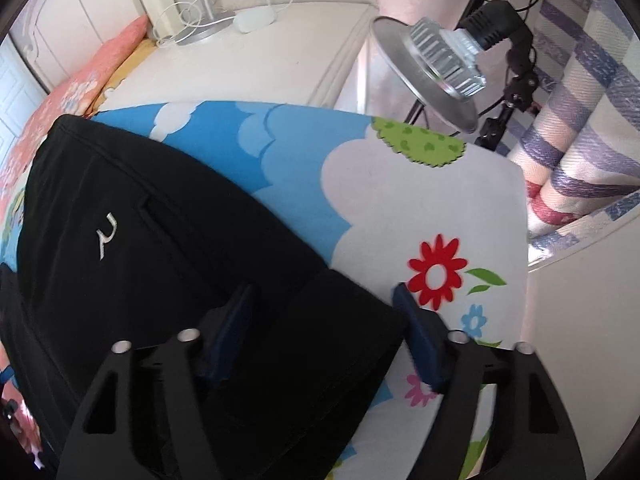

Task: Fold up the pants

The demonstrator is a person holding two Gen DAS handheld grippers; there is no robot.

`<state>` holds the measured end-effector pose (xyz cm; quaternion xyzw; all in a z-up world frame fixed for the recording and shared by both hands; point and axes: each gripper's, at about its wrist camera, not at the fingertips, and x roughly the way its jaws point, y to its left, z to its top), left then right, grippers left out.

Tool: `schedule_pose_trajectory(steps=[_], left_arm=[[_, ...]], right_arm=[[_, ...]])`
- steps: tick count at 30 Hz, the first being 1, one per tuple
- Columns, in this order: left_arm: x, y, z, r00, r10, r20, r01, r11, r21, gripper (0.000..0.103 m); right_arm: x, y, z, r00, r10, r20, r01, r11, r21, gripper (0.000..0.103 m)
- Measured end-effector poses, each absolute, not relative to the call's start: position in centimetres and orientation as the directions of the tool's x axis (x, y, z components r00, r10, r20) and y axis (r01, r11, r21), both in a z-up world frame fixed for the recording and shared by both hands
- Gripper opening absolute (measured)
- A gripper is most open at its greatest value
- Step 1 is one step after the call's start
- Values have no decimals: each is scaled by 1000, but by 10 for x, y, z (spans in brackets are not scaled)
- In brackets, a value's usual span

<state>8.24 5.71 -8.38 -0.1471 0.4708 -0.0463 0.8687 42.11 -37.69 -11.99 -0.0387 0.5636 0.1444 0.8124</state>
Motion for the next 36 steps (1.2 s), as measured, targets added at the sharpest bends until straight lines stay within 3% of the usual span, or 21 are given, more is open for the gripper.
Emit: schedule_pose_trajectory(steps=[1,2,3,5,13,20,21,23,27,33,36], left_arm=[[85,57,-83,553,-220,-804,-57,952,-300,101],[87,56,-82,556,-218,-802,-55,953,-298,101],[88,56,-82,559,-218,-800,-52,954,-296,101],[91,56,-76,573,-219,-790,-41,955,-294,101],[115,54,-42,629,-291,-721,39,938,-344,101],[162,69,-17,610,-529,-590,117,797,-593,100],[173,72,-16,601,-560,-570,119,768,-629,99],[200,79,-16,566,-643,-516,117,682,-722,83],[255,83,-31,489,-755,-436,45,521,-852,77],[308,60,-77,343,-795,-500,-179,467,-866,72],[319,53,-98,313,-789,-528,-253,467,-847,61]], right_arm=[[421,-377,-117,328,196,-924,-283,954,101,52],[420,-378,-112,334,210,-919,-286,952,113,36],[418,-378,-104,353,201,-914,-278,955,103,29],[409,-371,-91,381,208,-901,-296,950,95,23],[339,-341,-27,591,206,-780,-309,951,17,20],[206,-289,9,717,276,-640,-378,925,-24,17],[184,-280,8,718,293,-631,-390,921,-16,17],[158,-269,0,712,306,-632,-402,916,-11,17],[122,-249,-21,691,298,-658,-414,910,-22,17],[98,-232,-36,696,259,-670,-419,904,-85,17],[97,-232,-40,690,261,-675,-420,904,-80,17]])
